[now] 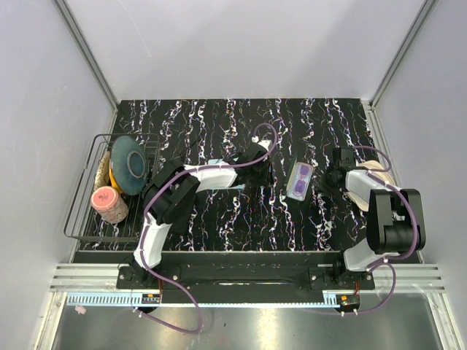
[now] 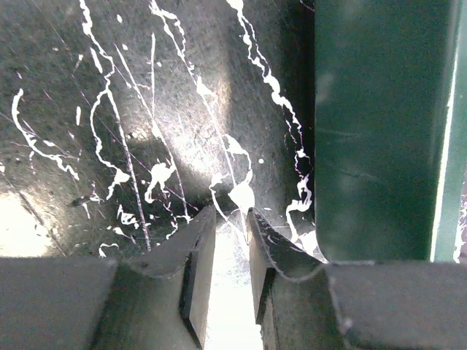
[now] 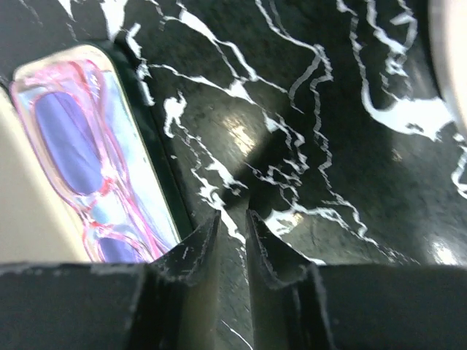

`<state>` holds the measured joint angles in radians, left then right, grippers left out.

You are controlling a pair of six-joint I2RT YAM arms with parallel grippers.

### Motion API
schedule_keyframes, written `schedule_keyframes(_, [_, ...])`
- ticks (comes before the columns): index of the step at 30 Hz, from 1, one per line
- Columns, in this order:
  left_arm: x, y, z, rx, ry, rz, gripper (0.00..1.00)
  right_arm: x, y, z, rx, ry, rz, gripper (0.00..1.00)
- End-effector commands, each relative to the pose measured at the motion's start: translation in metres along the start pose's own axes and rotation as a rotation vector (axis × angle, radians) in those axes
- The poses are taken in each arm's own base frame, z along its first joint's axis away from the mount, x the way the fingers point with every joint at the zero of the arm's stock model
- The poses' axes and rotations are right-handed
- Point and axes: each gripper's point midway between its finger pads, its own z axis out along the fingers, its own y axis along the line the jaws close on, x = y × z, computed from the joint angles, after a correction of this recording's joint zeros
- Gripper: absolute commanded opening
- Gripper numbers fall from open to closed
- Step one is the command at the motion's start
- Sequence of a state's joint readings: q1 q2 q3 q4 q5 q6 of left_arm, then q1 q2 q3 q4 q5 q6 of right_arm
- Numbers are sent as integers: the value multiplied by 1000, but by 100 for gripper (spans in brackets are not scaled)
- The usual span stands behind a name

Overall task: Organize the sunglasses
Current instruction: Close the case with sunglasses at the center of the board.

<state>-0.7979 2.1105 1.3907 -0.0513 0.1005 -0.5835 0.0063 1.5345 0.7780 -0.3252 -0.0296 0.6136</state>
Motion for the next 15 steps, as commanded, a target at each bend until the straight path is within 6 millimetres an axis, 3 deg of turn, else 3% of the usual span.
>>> schedule_keyframes(1, [-50, -25, -20, 56, -138, 49, 29, -15, 21, 8, -77, -20, -23, 25])
schedule_keyframes(8, [-74, -60, -32, 213, -227, 82, 31, -6, 21, 16, -82, 26, -36, 25])
schedule_keyframes(15, [-91, -79, -41, 289, -291, 80, 31, 2, 28, 23, -126, 76, -57, 24])
